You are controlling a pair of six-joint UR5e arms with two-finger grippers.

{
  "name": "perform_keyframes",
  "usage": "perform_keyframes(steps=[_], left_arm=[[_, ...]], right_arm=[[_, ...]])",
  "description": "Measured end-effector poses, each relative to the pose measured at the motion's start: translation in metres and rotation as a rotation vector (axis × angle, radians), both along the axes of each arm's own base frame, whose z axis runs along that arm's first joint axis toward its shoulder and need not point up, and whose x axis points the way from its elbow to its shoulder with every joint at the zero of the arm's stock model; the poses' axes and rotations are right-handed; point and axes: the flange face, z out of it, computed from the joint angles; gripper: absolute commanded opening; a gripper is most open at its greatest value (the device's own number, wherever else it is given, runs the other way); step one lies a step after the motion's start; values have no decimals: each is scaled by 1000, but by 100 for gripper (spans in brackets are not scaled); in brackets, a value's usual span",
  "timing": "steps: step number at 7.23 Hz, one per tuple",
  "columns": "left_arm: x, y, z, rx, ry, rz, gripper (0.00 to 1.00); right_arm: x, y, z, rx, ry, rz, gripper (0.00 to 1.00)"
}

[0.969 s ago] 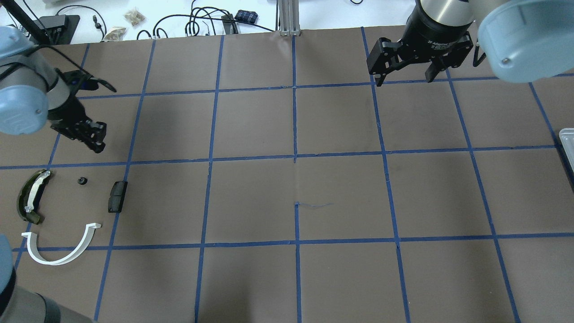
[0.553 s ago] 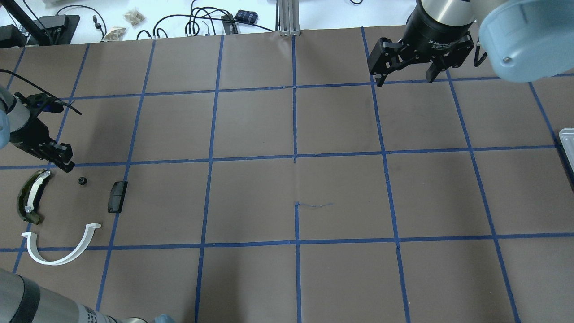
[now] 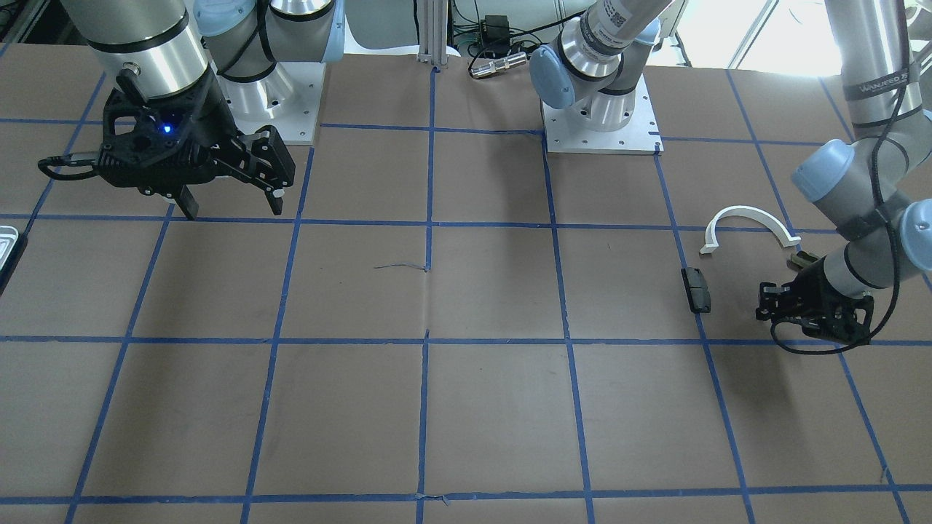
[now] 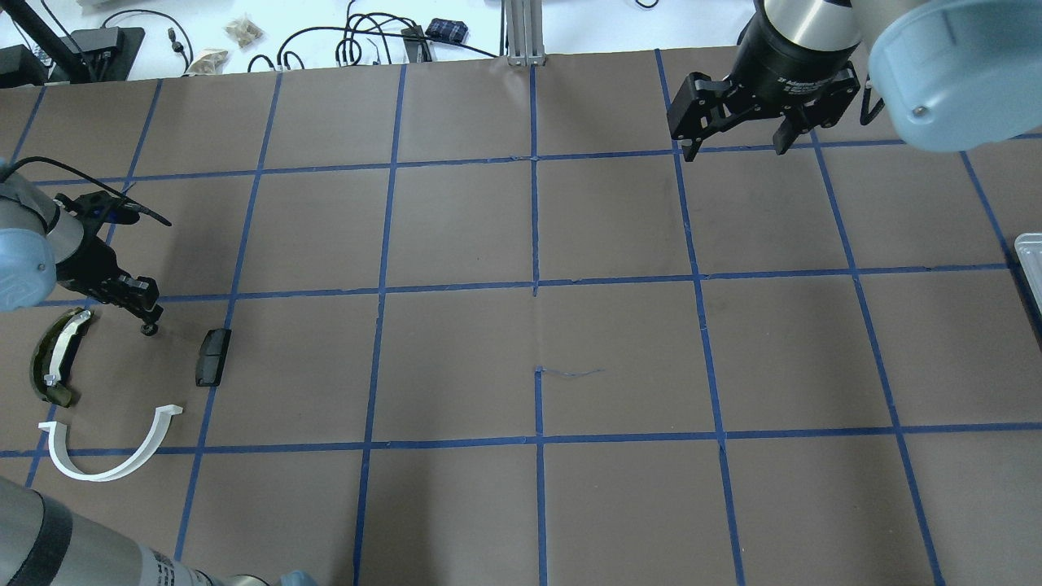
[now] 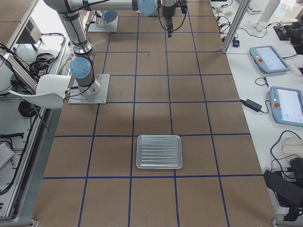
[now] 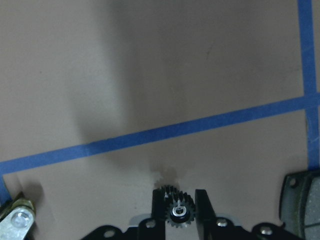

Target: Place bearing gear from tray to pile

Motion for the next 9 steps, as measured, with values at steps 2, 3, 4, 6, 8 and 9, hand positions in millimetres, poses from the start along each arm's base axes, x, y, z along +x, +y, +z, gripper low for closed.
perform_keyframes(steps=[2, 3, 4, 6, 8, 9], left_arm=[[-4, -1, -4, 3, 2, 3, 24], [-4, -1, -6, 7, 0, 4, 59], [-4, -1, -7, 8, -2, 4, 68], [-5, -1, -2, 8, -2, 10, 73], [-30, -11, 24, -10, -17, 2, 73], [-60, -22, 46, -24, -29, -14, 73]], right_arm=[[1, 0, 0, 0, 0, -1, 100], [1, 0, 0, 0, 0, -1, 100], [1, 0, 0, 0, 0, 0, 100], [1, 0, -1, 1, 0, 1, 100], [1, 1, -2, 3, 0, 0, 100], [1, 1, -2, 3, 0, 0, 100]])
